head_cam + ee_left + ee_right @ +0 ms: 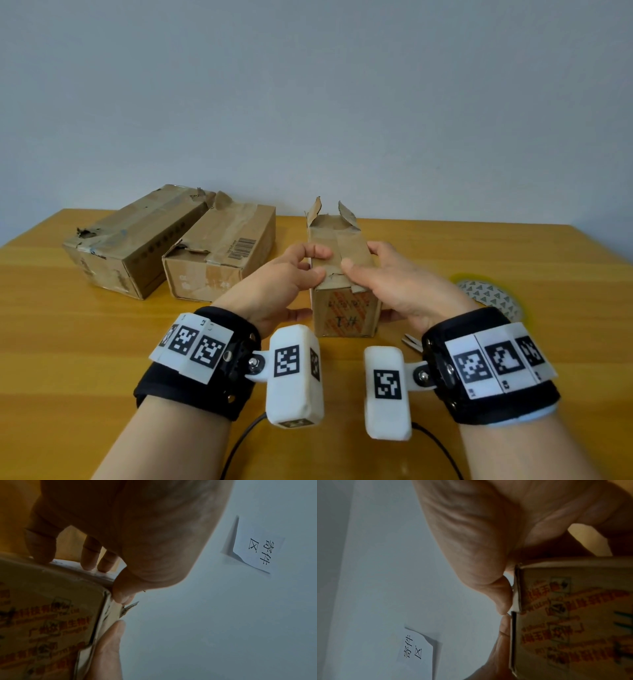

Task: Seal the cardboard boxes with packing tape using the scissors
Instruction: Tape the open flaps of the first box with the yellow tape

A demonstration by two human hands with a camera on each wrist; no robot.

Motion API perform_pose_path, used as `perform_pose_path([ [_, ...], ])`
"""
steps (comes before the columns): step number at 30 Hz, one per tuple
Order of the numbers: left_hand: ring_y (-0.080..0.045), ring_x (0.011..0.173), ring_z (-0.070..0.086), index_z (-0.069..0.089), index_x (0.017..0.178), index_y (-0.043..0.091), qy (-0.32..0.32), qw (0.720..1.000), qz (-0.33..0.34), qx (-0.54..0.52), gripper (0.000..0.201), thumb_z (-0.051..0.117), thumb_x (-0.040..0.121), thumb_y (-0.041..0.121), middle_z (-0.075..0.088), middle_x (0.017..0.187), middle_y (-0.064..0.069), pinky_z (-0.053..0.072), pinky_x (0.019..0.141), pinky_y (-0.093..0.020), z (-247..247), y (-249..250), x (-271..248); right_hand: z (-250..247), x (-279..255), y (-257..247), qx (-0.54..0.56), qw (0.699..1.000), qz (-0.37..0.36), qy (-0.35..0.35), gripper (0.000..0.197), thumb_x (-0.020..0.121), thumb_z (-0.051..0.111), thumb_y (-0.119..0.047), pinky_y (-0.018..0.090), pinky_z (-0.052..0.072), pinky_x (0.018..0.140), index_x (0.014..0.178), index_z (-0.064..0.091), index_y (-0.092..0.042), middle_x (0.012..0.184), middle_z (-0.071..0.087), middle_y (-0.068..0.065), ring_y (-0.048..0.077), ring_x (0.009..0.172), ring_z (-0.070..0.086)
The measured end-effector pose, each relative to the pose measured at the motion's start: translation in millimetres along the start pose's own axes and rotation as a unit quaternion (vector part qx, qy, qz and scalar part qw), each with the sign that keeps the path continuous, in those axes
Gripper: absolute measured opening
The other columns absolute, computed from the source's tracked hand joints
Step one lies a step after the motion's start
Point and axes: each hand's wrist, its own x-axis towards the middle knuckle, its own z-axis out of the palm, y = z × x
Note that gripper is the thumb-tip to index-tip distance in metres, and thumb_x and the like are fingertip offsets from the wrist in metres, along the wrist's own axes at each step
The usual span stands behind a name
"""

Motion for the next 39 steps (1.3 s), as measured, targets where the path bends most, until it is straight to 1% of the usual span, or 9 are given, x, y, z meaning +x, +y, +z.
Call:
perform_pose_path([
  [4, -0.019, 0.100, 0.056, 0.062, 0.107, 0.029, -0.001, 0.999, -0.014, -0.029, 0.019, 0.046, 0.103, 0.020, 0.063, 0.110, -0.002, 0.048, 0.071, -0.037, -2.7, 3.5, -2.0, -8.8, -7.1, -4.4, -0.010, 1.000, -0.004, 0.002, 0.046, 0.101, 0.053, -0.046, 0.039, 0.058, 0.084, 0.143, 0.043, -0.029, 0.113, 0.069, -0.002, 0.015, 0.096, 0.068],
  [8, -0.021, 0.100, 0.054, 0.065, 0.103, 0.027, 0.018, 0.999, 0.008, -0.046, 0.021, 0.045, 0.103, 0.020, 0.065, 0.102, 0.004, 0.047, 0.075, -0.038, -5.1, 7.8, -3.0, -30.7, -10.8, 1.7, -0.095, 0.994, 0.004, 0.059, 0.049, 0.104, 0.049, -0.041, 0.044, 0.053, 0.097, 0.150, 0.042, -0.025, 0.139, 0.057, -0.002, 0.020, 0.116, 0.059],
  [12, -0.015, 0.086, 0.056, 0.063, 0.106, 0.022, 0.019, 0.998, 0.032, -0.044, 0.024, 0.044, 0.100, 0.007, 0.067, 0.080, 0.011, 0.043, 0.078, -0.038, -4.5, 10.6, -3.4, -57.7, -12.3, 14.3, -0.135, 0.982, 0.025, 0.127, 0.028, 0.104, 0.052, -0.029, 0.048, 0.050, 0.101, 0.131, 0.059, -0.023, 0.120, 0.065, 0.001, 0.020, 0.107, 0.063],
  [17, -0.017, 0.091, 0.058, 0.061, 0.113, 0.019, 0.009, 0.999, 0.038, -0.005, 0.044, 0.054, 0.073, 0.000, 0.061, 0.108, 0.000, 0.042, 0.079, -0.036, -0.1, 11.5, -7.0, -82.2, -18.3, 24.4, -0.229, 0.952, 0.060, 0.192, 0.008, 0.101, 0.054, -0.026, 0.046, 0.052, 0.093, 0.102, 0.061, -0.022, 0.101, 0.063, 0.002, 0.023, 0.096, 0.060],
  [23, -0.013, 0.086, 0.056, 0.061, 0.114, 0.019, 0.011, 0.999, 0.038, 0.006, 0.067, 0.050, 0.050, 0.004, 0.057, 0.104, 0.003, 0.044, 0.075, -0.034, 1.4, 12.5, -7.4, -89.5, -26.3, 31.4, -0.284, 0.946, 0.137, 0.080, 0.040, 0.089, 0.073, -0.041, 0.036, 0.050, 0.074, 0.118, 0.051, -0.024, 0.105, 0.054, -0.003, 0.016, 0.092, 0.054],
  [28, -0.011, 0.083, 0.057, 0.062, 0.111, 0.019, 0.017, 0.998, 0.051, 0.011, 0.066, 0.051, 0.047, 0.005, 0.059, 0.098, 0.005, 0.043, 0.078, -0.034, 2.8, 14.1, -10.6, -82.6, -21.9, 30.4, -0.366, 0.914, 0.157, 0.078, 0.052, 0.088, 0.076, -0.014, 0.045, 0.055, 0.096, 0.132, 0.050, -0.014, 0.112, 0.057, 0.006, 0.026, 0.106, 0.059],
  [34, 0.005, 0.081, 0.063, 0.062, 0.110, 0.018, 0.031, 0.988, 0.153, -0.008, 0.053, 0.051, 0.061, 0.001, 0.061, 0.105, 0.007, 0.047, 0.067, -0.014, 2.2, 22.9, -17.1, -102.1, -29.1, 20.4, -0.235, 0.946, 0.000, 0.223, 0.030, 0.094, 0.065, -0.009, 0.035, 0.045, 0.072, 0.116, 0.049, -0.021, 0.096, 0.059, 0.003, 0.025, 0.084, 0.059],
  [37, -0.010, 0.115, 0.056, 0.066, 0.111, 0.025, 0.030, 0.981, 0.190, 0.012, 0.056, 0.053, 0.059, 0.007, 0.064, 0.120, 0.004, 0.043, 0.090, -0.025, -0.8, 27.6, -19.9, -97.8, -50.6, 3.3, -0.132, 0.961, -0.117, 0.213, 0.031, 0.095, 0.065, -0.009, 0.039, 0.052, 0.075, 0.103, 0.046, -0.032, 0.099, 0.073, -0.004, 0.022, 0.085, 0.067],
  [39, -0.016, 0.121, 0.053, 0.066, 0.114, 0.028, 0.018, 0.974, 0.223, 0.022, 0.054, 0.059, 0.063, 0.012, 0.062, 0.126, 0.003, 0.040, 0.102, -0.032, -1.4, 30.4, -23.3, -90.1, -64.6, -9.3, -0.125, 0.956, -0.176, 0.197, 0.034, 0.096, 0.064, -0.011, 0.043, 0.052, 0.082, 0.096, 0.044, -0.039, 0.101, 0.076, -0.011, 0.020, 0.089, 0.069],
])
